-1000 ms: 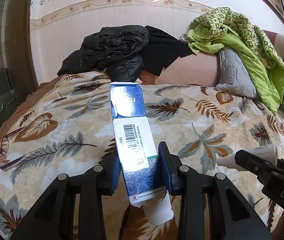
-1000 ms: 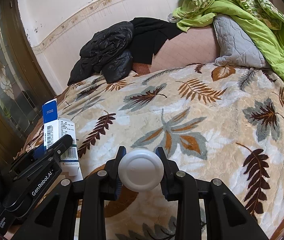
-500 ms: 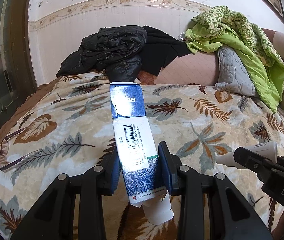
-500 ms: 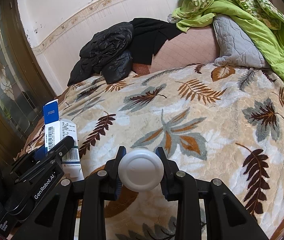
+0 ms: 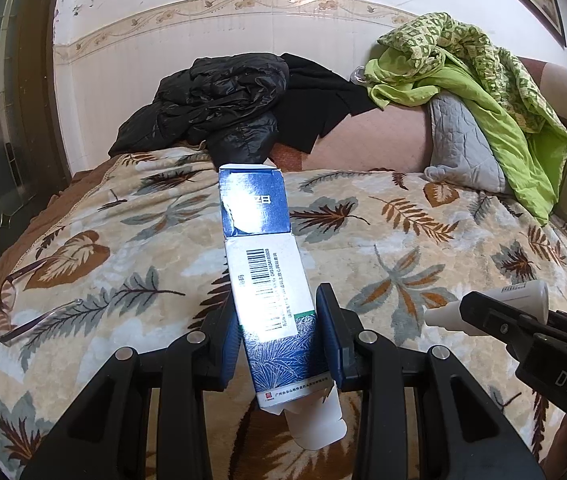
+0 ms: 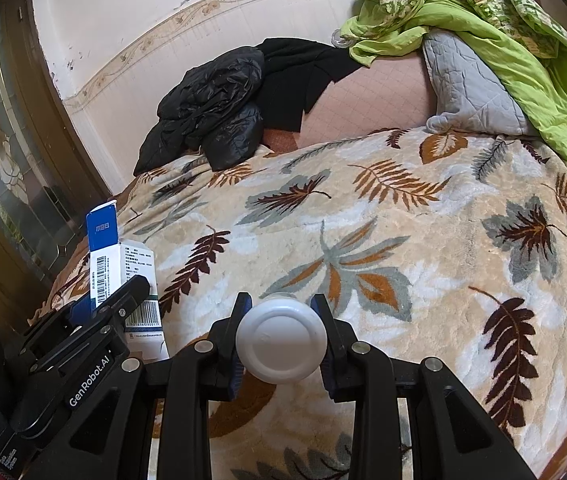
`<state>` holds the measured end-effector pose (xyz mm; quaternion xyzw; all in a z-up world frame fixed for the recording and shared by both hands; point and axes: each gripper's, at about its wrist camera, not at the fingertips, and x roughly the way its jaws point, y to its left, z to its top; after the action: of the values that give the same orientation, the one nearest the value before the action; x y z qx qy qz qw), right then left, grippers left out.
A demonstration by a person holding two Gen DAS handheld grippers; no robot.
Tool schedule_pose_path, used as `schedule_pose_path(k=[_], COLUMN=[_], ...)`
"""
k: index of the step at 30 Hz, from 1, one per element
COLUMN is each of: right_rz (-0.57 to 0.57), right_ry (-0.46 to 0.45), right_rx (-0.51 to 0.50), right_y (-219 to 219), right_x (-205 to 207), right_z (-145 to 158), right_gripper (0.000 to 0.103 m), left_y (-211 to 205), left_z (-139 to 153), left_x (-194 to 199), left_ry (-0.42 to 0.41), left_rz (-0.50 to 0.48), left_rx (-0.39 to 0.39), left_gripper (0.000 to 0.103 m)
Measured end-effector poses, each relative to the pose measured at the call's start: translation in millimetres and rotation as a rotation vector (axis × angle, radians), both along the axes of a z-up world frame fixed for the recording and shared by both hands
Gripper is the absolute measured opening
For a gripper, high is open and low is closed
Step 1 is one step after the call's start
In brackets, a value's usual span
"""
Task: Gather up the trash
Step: 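Lift the blue-white box and white tube above the bed with both tools, then carry the box and tube to the red basket and open both tools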
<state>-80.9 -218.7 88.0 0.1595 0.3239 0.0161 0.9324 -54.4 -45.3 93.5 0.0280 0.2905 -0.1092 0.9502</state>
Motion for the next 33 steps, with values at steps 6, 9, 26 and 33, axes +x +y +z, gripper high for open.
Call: schedule_pose_path(k=[6, 9, 26, 33], right_rz=[-0.023, -0.037, -0.163, -0.324], right_ry=[-0.012, -0.020, -0.072, -0.073], right_rx=[0.016, 0.034, 0.135, 0.114], right_y=[-5, -9, -69, -130], right_x=[-7, -12, -142, -242], right_z=[4, 7, 28, 41], right_gripper=[0.033, 0.032, 0.032, 0.032], left_y=[-4, -7, -55, -113], left_z=[0, 1, 15, 34], left_x=[-4, -8, -79, -139], left_ry=[-0.007, -0.015, -0.050, -0.027], left_rz=[-0.022, -0.032, -0.234, -0.486], left_rx=[0.000, 0.005, 0.003, -0.041], left_gripper=[0.034, 0.034, 0.034, 0.034])
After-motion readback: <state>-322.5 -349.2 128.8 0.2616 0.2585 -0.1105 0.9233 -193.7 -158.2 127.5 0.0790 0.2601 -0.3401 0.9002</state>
